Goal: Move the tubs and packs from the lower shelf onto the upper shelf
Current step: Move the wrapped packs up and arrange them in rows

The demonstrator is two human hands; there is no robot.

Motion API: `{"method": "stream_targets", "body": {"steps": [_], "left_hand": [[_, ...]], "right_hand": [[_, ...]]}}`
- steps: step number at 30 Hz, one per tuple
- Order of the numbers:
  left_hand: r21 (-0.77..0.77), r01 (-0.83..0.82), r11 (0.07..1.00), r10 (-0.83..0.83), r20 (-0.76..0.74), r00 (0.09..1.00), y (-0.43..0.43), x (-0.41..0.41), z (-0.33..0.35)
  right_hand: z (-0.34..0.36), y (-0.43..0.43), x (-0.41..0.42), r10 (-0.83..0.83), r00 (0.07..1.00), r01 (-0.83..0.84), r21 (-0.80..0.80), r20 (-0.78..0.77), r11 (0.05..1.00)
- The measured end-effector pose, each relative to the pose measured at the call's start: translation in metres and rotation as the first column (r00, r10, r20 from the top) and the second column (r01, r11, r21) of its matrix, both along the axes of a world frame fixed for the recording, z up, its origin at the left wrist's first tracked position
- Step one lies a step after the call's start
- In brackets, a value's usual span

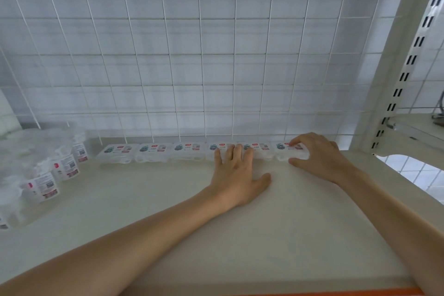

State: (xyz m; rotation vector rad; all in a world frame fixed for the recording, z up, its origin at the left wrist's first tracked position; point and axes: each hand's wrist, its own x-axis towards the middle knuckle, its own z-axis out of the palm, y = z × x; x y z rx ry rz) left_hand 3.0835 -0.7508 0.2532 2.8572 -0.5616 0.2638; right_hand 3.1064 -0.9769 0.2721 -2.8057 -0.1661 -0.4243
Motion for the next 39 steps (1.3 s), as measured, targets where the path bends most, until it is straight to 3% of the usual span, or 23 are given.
{"method": "stream_targets", "body": {"steps": [10,16,21,26,39], "left_hand": [[-0.034,0.012,0.999,-0.011,0.037,0.999,0.007,-0.005,0.015],[-0.002,-0.069,0.998,0.068,0.11,0.992,0.053,-0.025,0.032],[0.053,-0.159,0.986,0.157,0.045,0.987,0.096,-0.054,0.029],[0.052,-0.225,0.973,0.224,0.021,0.974,0.131,-0.093,0.033],[0.054,-0.173,0.983,0.17,0.059,0.984,0.199,-0.255,0.034]], "right_hand": [[0.006,0.054,-0.019,0.12,0.992,-0.116,-0.097,0.036,0.988],[0.005,0.082,-0.03,0.229,0.971,-0.213,-0.183,0.067,0.96],[0.013,0.101,-0.047,0.221,0.975,-0.213,-0.235,0.01,0.948],[0.027,0.126,-0.085,0.206,0.979,-0.203,-0.193,-0.005,0.96],[0.025,0.194,-0.244,0.128,0.991,-0.125,-0.073,0.03,0.989]]}}
